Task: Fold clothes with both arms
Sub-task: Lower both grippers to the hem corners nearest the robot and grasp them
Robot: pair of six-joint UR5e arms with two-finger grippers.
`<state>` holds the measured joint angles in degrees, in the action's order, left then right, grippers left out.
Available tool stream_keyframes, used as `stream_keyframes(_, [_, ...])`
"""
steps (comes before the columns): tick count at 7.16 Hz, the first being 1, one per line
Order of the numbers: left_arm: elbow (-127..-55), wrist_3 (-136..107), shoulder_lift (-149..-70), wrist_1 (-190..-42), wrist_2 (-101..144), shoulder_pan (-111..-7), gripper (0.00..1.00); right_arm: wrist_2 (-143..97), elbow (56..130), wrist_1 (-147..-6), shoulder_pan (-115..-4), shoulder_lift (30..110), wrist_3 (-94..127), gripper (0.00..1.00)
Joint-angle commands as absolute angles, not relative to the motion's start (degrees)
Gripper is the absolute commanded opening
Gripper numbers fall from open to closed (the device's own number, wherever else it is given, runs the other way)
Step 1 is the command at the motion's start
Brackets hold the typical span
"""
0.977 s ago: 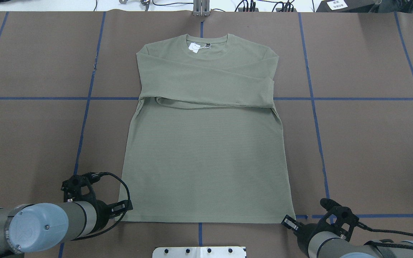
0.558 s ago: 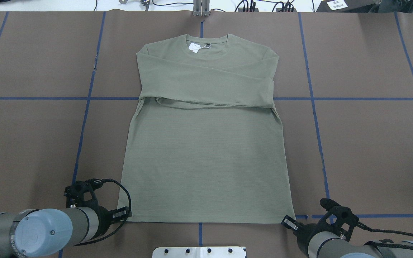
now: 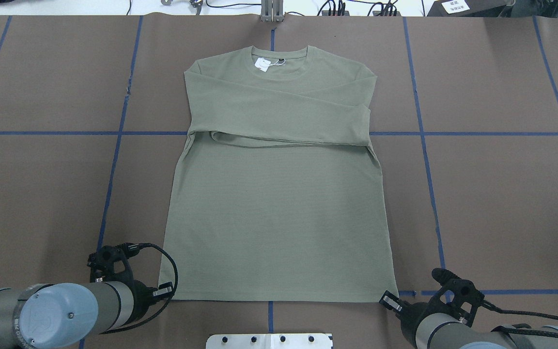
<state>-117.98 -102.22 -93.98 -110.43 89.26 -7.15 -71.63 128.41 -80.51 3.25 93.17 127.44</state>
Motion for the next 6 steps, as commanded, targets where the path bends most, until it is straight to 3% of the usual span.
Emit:
stream_keyframes(1, [-119.6,-102.3,-94.2,-110.5,92.4,-7.1,0.0,-71.7,128.9,-80.5,3.2,93.1,127.4,0.0])
stream_keyframes(6, [-127.5,-104.9,-93.5,-110.0,94.2,-5.3,0.0,-73.1,136.1,-88.7,5.2,93.8,127.4,0.0])
